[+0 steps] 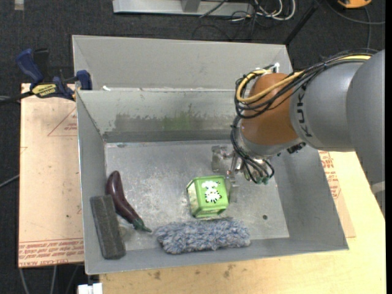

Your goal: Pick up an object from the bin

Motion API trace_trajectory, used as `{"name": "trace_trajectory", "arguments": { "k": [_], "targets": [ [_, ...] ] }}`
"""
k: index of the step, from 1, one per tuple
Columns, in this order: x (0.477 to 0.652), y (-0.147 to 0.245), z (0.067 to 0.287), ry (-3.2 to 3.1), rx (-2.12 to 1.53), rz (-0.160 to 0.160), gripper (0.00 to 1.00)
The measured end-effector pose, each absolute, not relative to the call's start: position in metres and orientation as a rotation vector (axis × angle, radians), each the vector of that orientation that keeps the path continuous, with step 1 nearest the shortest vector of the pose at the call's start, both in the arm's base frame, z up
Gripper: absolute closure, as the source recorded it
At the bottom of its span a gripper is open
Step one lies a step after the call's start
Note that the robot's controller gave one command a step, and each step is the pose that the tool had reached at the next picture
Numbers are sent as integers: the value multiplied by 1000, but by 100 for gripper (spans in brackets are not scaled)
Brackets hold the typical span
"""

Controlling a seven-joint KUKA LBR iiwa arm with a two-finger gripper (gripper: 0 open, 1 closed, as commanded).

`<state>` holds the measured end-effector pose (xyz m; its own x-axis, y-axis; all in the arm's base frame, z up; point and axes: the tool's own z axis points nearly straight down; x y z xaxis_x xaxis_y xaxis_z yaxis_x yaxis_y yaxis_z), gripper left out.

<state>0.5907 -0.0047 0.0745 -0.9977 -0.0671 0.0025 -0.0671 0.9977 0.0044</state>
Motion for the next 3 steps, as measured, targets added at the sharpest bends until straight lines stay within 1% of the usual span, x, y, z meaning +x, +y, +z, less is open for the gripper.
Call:
{"name": "trace_trajectory", "arguments": {
  "k": [1, 2, 3],
  "targets": [
    [522, 24, 77, -3148, 79, -4, 100],
    [522, 24, 77, -3148, 79, -4, 100],
    [543, 5, 206, -3140, 156, 0, 100]
  ]
}}
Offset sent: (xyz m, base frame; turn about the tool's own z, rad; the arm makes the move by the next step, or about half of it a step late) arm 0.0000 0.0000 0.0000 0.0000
